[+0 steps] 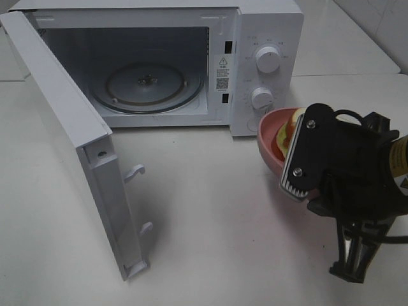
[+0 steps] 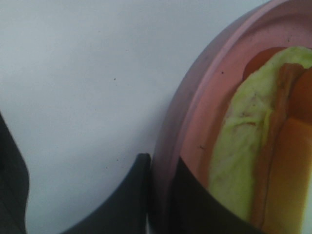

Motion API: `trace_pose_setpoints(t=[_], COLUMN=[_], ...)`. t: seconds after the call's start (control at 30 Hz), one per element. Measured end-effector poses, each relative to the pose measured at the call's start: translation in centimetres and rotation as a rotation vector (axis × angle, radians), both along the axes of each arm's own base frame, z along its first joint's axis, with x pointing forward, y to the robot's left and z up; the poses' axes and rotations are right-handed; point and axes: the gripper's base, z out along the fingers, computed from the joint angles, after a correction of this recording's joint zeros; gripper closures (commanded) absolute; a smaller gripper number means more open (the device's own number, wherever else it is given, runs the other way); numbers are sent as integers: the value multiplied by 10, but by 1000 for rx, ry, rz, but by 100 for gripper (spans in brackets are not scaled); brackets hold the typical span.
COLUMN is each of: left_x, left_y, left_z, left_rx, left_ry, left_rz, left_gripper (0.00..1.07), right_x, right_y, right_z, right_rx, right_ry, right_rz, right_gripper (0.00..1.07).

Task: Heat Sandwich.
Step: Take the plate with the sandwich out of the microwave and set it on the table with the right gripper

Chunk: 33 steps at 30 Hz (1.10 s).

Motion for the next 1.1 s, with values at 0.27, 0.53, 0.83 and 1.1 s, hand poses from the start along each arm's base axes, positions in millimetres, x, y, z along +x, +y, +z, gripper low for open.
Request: trace_pose_setpoints(t=[0.27, 0.53, 0.83, 1.1], left_x=[0, 0, 0, 0], left_y=[0, 0, 0, 0], left_z=[0, 0, 0, 0], left_rx=[0, 0, 0, 0], left_ry=[0, 0, 0, 0], left_rz=[0, 0, 0, 0], left_gripper=[26, 26, 26, 26], right_x=[5, 12, 36, 74], right_y=[-10, -17, -9, -31], right_z=[3, 7, 8, 7], right_rx=[52, 3, 19, -11], right_ry=[-22, -26, -7, 42], right_rz=[-336, -605, -757, -892], right_gripper=[107, 107, 107, 107])
